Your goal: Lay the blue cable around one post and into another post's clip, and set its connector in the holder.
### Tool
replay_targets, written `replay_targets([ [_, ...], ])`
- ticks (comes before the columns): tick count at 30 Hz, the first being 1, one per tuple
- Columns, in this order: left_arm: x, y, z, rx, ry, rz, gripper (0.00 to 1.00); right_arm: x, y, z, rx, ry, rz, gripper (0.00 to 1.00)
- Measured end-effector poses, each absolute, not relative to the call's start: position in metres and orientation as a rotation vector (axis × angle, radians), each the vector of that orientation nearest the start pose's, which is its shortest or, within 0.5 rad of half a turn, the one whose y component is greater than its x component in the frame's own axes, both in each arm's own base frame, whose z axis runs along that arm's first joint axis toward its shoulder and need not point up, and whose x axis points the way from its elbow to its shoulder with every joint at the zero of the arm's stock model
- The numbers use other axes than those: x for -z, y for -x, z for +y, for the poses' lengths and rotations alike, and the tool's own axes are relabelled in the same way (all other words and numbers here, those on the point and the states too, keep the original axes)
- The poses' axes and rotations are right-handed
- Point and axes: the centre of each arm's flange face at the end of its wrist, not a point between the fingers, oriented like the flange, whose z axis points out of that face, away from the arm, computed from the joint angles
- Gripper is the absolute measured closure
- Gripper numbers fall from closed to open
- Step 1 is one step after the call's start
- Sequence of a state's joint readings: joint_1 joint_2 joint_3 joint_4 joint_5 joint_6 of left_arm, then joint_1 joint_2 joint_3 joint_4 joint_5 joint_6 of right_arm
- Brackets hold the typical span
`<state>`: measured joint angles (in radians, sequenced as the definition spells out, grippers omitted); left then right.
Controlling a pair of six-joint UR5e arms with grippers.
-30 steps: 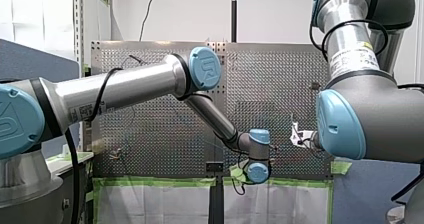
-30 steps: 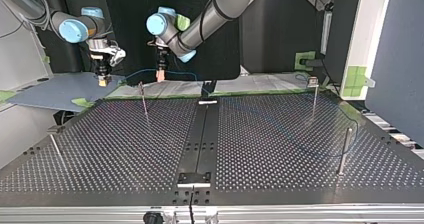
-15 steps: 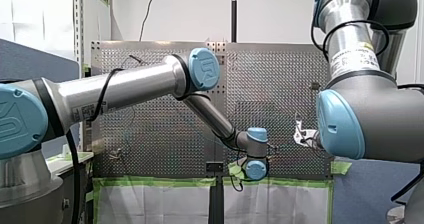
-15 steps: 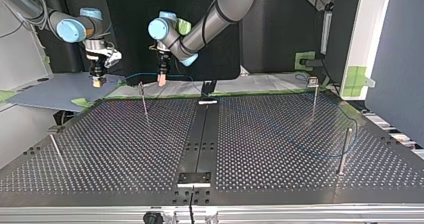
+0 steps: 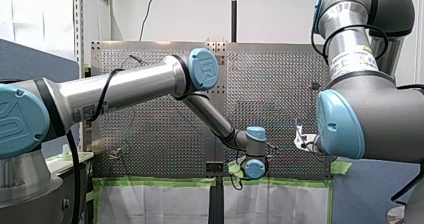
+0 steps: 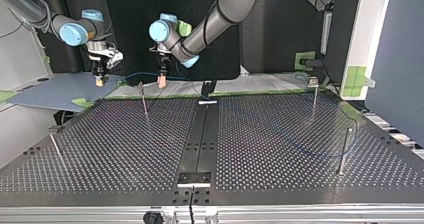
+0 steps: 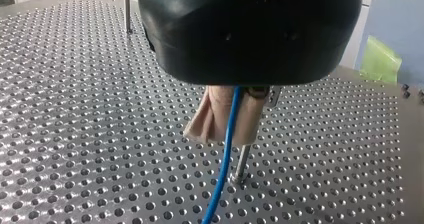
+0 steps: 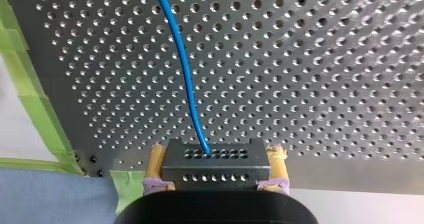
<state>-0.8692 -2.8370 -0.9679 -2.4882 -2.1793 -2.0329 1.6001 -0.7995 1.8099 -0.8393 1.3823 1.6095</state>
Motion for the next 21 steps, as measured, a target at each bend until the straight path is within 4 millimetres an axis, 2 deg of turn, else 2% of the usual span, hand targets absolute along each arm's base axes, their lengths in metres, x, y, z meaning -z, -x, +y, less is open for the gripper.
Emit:
replay_targets([
  [7, 0.052, -0.460, -0.654, 0.550, 0.158, 1.596, 1.00, -0.015, -0.170, -0.589, -1.312, -1.488, -1.286, 1.00],
  [21, 0.050, -0.471, -0.649, 0.540, 0.158, 1.592, 1.00, -0.026, -0.170, -0.610, -1.315, -1.484, -1.292, 1.00],
])
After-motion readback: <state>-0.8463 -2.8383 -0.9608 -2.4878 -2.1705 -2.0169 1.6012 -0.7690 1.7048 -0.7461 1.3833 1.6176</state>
